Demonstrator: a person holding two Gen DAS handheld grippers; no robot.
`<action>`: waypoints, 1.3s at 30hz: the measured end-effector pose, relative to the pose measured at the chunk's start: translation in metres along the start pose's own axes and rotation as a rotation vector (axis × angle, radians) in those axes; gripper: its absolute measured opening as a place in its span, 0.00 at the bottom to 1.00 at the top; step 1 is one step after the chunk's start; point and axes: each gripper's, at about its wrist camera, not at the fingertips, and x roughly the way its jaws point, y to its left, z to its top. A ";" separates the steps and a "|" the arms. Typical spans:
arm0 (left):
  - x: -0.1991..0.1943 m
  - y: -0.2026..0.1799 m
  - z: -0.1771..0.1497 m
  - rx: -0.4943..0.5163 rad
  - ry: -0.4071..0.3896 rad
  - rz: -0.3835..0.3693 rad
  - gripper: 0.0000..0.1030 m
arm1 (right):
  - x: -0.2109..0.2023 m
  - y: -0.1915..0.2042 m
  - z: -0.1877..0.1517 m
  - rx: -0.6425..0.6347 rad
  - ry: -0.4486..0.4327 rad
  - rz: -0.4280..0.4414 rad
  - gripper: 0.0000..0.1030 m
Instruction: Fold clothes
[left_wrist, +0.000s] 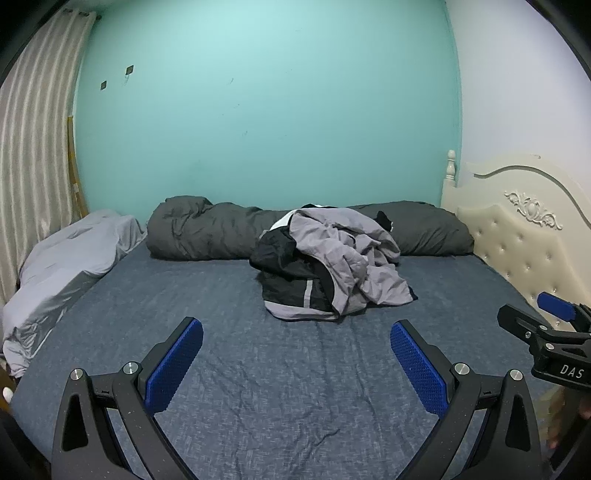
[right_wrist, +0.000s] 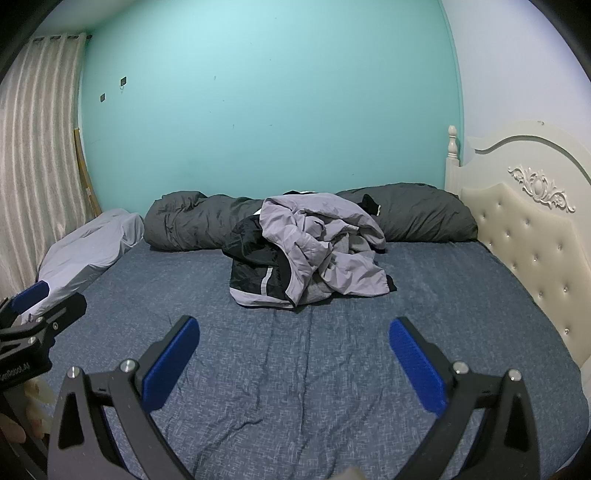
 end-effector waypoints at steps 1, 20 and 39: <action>0.000 0.000 0.000 0.002 -0.001 -0.001 1.00 | 0.000 0.000 0.000 0.002 0.004 0.001 1.00; -0.004 -0.008 -0.011 0.012 0.008 -0.003 1.00 | 0.002 -0.001 -0.004 -0.004 0.001 0.004 1.00; -0.002 -0.006 -0.004 0.006 0.012 0.001 1.00 | 0.000 -0.001 -0.002 -0.011 -0.003 0.012 1.00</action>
